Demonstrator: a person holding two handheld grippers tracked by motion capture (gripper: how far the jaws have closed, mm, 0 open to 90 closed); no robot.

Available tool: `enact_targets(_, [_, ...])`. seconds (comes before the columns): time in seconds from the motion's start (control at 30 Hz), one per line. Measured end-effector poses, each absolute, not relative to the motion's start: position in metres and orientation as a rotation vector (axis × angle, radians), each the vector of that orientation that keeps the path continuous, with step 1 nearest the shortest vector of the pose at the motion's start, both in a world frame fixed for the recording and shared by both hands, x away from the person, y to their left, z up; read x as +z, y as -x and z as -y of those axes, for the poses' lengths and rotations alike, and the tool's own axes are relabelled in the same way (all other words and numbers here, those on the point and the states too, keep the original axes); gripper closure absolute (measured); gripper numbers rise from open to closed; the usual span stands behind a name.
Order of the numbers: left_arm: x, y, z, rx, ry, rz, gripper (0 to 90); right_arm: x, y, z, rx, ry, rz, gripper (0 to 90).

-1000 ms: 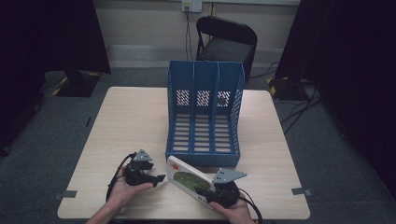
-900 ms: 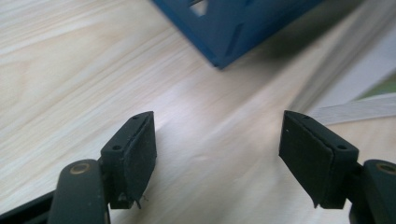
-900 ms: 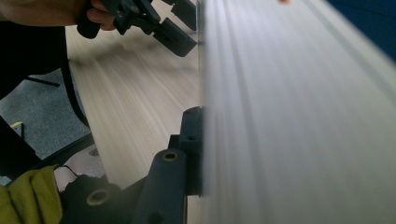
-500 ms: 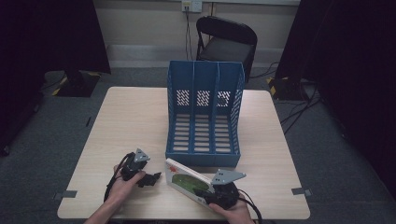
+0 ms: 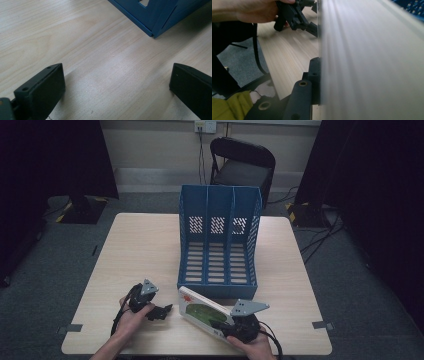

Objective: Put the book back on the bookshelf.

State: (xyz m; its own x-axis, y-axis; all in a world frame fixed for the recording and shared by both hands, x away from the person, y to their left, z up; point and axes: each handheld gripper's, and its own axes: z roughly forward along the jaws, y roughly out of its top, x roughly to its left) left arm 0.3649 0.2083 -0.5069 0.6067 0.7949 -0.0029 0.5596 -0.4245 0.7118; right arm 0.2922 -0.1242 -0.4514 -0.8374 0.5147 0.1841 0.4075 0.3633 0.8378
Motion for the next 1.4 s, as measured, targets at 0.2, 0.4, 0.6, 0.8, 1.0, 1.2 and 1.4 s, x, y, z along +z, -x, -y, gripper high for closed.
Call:
enact_targets(0.2, [-0.507, -0.365, -0.208, 0.44, -2.141, -1.065, 0.0, -0.441, -0.289, 0.127, 1.503, -0.821, -2.501, 76.8])
enact_targets(0.4, [-0.507, -0.365, -0.208, 0.44, -2.142, -1.065, 0.0, -0.429, -0.287, 0.129, 1.522, -0.802, -2.482, 76.8])
enact_targets(0.6, [-0.507, -0.365, -0.208, 0.441, -2.145, -1.063, 0.0, -0.412, -0.285, 0.131, 1.518, -0.781, -2.441, 76.8])
enact_targets(0.8, [-0.507, -0.365, -0.208, 0.441, -2.141, -1.066, 0.0, -0.399, -0.289, 0.135, 1.536, -0.78, -2.408, 76.8])
enact_targets(1.0, [-0.507, -0.365, -0.208, 0.442, -2.145, -1.064, 0.0, -0.39, -0.295, 0.138, 1.529, -0.789, -2.367, 76.8])
enact_targets(1.2, [-0.507, -0.365, -0.208, 0.441, -2.142, -1.065, 0.0, -0.383, -0.303, 0.14, 1.528, -0.803, -2.344, 76.7])
enact_targets(1.4, [-0.507, -0.365, -0.208, 0.439, -2.139, -1.067, 0.0, -0.375, -0.307, 0.143, 1.53, -0.81, -2.315, 76.8])
